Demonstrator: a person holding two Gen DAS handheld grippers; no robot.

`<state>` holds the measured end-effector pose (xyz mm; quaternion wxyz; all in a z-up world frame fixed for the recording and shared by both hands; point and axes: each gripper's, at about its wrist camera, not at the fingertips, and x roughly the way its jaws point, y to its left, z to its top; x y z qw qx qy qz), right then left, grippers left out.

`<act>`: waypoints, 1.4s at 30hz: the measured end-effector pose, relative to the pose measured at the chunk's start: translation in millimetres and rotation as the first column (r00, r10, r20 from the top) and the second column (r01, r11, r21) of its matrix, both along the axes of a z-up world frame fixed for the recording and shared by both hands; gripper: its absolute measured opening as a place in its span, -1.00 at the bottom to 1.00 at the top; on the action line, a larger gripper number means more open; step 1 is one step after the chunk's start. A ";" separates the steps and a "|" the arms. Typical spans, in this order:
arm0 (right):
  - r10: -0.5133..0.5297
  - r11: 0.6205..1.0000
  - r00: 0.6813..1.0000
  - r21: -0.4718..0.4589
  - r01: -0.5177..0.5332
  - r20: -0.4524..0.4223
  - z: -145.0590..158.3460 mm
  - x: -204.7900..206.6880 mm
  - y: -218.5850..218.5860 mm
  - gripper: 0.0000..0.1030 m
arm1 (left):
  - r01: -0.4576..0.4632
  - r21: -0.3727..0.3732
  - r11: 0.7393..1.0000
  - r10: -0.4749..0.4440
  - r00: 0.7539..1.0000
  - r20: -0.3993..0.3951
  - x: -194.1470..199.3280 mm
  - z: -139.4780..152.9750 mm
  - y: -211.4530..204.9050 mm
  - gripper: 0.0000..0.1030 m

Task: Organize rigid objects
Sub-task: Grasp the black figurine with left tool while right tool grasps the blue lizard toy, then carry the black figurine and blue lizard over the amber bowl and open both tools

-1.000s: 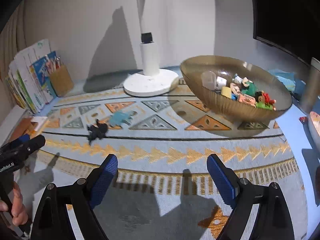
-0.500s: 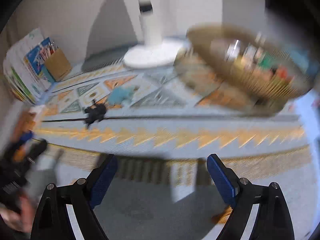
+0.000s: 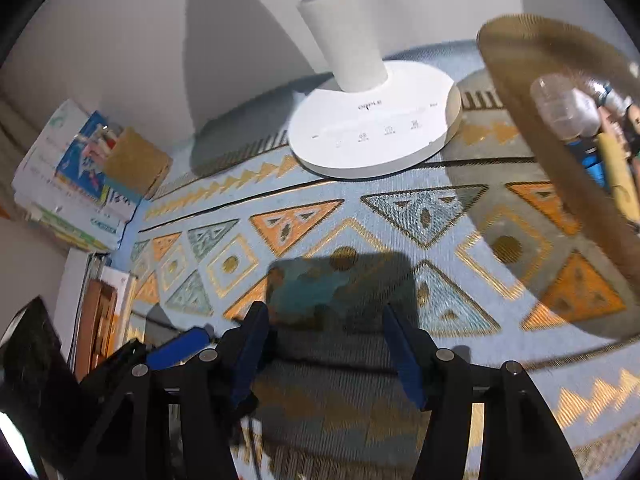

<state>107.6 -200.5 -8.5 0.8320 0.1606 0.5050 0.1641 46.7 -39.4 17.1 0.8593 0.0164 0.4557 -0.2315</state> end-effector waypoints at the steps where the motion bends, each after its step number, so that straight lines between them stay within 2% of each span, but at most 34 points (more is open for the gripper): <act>1: -0.007 1.000 1.000 0.001 0.006 0.019 0.4 2.4 0.9 0.13 | 0.006 0.011 1.000 -0.006 1.000 -0.002 0.8 -1.2 -3.1 0.28; 5: 0.001 0.999 0.999 -0.053 0.001 0.037 1.4 8.6 11.5 0.14 | 0.006 0.028 1.000 -0.005 1.000 -0.009 9.3 -3.7 -10.2 0.21; 7: 0.006 0.996 0.999 -0.084 -0.002 0.046 1.8 9.0 16.9 0.14 | 0.008 0.010 1.000 -0.008 1.000 -0.005 11.2 -3.1 -9.2 -0.05; 13: 0.002 0.987 0.997 -0.163 0.011 0.076 1.1 8.5 31.1 0.14 | -0.004 0.011 1.000 0.004 1.000 -0.001 12.2 -3.9 -7.8 -0.36; 16: 0.004 0.984 0.996 -0.176 0.011 0.084 1.2 7.2 34.4 0.14 | -0.001 0.016 1.000 0.001 1.000 0.004 11.7 -3.1 -8.5 -0.36; 18: 0.003 0.980 0.996 -0.197 0.016 0.092 1.1 6.5 36.7 0.08 | 0.000 0.021 1.000 0.000 1.000 0.008 11.2 -2.7 -8.9 -0.36; 20: 0.017 0.981 0.995 -0.196 0.002 0.097 0.3 5.7 39.5 -0.09 | 0.001 0.024 1.000 -0.001 1.000 0.010 11.0 -2.3 -9.4 -0.37; 24: 0.044 0.978 0.991 -0.210 -0.017 0.125 1.6 0.0 44.2 -0.13 | 0.033 0.025 0.999 -0.033 0.999 0.022 0.7 0.9 -12.9 -0.38; 25: 0.047 0.980 0.991 -0.196 -0.022 0.125 2.7 -1.5 41.9 -0.32 | 0.036 0.030 0.999 -0.037 0.999 0.027 -3.3 1.9 -13.9 -0.38; 27: 0.040 0.990 0.991 -0.142 -0.021 0.131 9.1 -7.2 30.5 -0.34 | 0.040 0.025 0.999 -0.041 0.999 0.031 -13.7 4.7 -14.9 -0.38; 31: 0.000 0.991 0.985 -0.129 0.023 0.175 30.4 -32.6 0.3 -0.34 | 0.039 -0.019 0.999 -0.039 0.998 0.040 -32.9 14.9 -13.3 -0.38; 38: -0.045 0.996 0.984 -0.067 0.058 0.173 43.3 -79.2 -46.1 -0.34 | 0.028 -0.066 0.997 -0.025 0.999 0.046 -58.8 28.7 -16.2 -0.38; 42: -0.093 0.994 0.979 -0.041 0.102 0.182 50.7 -106.3 -76.6 -0.34 | 0.080 -0.076 0.994 -0.075 0.995 0.067 -70.5 42.2 -34.6 -0.38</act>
